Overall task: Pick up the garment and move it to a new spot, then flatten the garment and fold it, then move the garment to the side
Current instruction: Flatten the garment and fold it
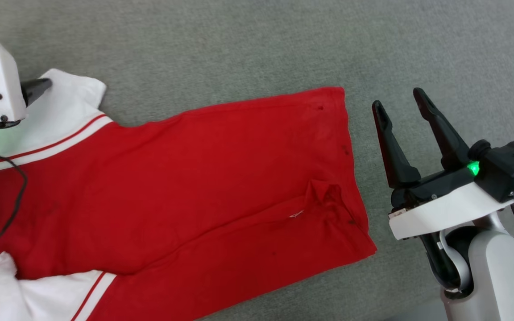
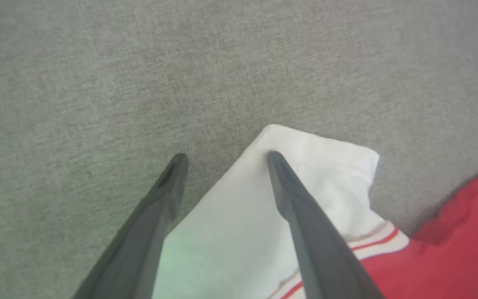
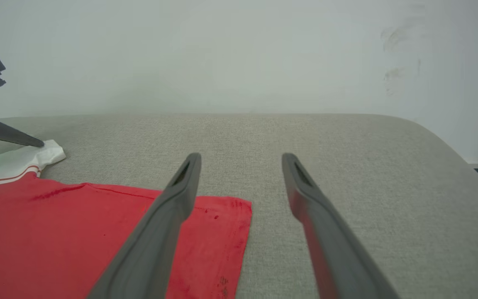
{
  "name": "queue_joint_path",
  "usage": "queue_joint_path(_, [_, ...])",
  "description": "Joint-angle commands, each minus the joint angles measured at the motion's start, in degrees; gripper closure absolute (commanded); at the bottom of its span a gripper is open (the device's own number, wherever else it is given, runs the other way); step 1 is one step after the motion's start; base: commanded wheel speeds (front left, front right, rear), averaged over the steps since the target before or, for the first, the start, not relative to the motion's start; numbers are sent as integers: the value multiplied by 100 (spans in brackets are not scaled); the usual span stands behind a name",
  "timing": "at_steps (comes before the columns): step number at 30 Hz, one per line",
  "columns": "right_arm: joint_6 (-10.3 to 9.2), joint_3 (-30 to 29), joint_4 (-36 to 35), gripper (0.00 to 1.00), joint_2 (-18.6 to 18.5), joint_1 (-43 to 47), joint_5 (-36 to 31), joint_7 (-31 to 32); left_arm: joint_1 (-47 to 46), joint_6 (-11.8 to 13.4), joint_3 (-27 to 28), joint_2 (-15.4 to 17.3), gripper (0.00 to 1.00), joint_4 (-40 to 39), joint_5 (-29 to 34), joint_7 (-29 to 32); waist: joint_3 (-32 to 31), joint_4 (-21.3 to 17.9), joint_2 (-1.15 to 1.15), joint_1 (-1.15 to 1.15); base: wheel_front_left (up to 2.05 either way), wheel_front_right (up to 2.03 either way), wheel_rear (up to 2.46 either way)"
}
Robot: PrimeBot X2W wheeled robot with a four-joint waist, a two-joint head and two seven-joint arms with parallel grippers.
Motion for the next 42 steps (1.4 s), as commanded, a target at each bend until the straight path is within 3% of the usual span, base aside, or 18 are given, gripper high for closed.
queue_joint_path(1, [-2,12,47,0,41,-56,68,-39,-76,32,-43,-4,0,62,-8,96,155,-150,0,-1,0,0,0])
queue_joint_path(6, [-2,64,185,0,68,-66,156,-47,68,104,-228,-129,0,444,14,319,206,-234,0,-1,0,0,0])
queue_joint_path(8, [-2,65,241,0,68,-65,185,-42,267,175,-312,-235,0,648,-175,699,177,-258,0,-1,0,0,0])
queue_joint_path(9, [-2,41,259,0,68,-63,202,-31,345,217,-337,-279,38,701,-255,841,163,-260,0,-1,0,0,0])
queue_joint_path(10, [-2,-27,292,0,65,-49,225,5,443,222,-358,-353,100,712,-358,933,110,-246,0,-1,0,0,0])
queue_joint_path(20, [-2,-220,786,0,-127,-224,783,517,255,-85,-102,-643,100,823,-288,-152,-290,59,0,-1,0,0,0])
queue_joint_path(33, [-2,-95,2980,0,-839,-1739,1583,2759,-303,-539,-102,-1134,100,568,-155,-888,-458,1003,0,-1,0,0,0])
queue_joint_path(42, [-2,139,3884,0,-921,-2330,1600,4131,-304,-650,-140,-1187,100,319,-69,-1126,-320,1338,0,-1,0,0,0])
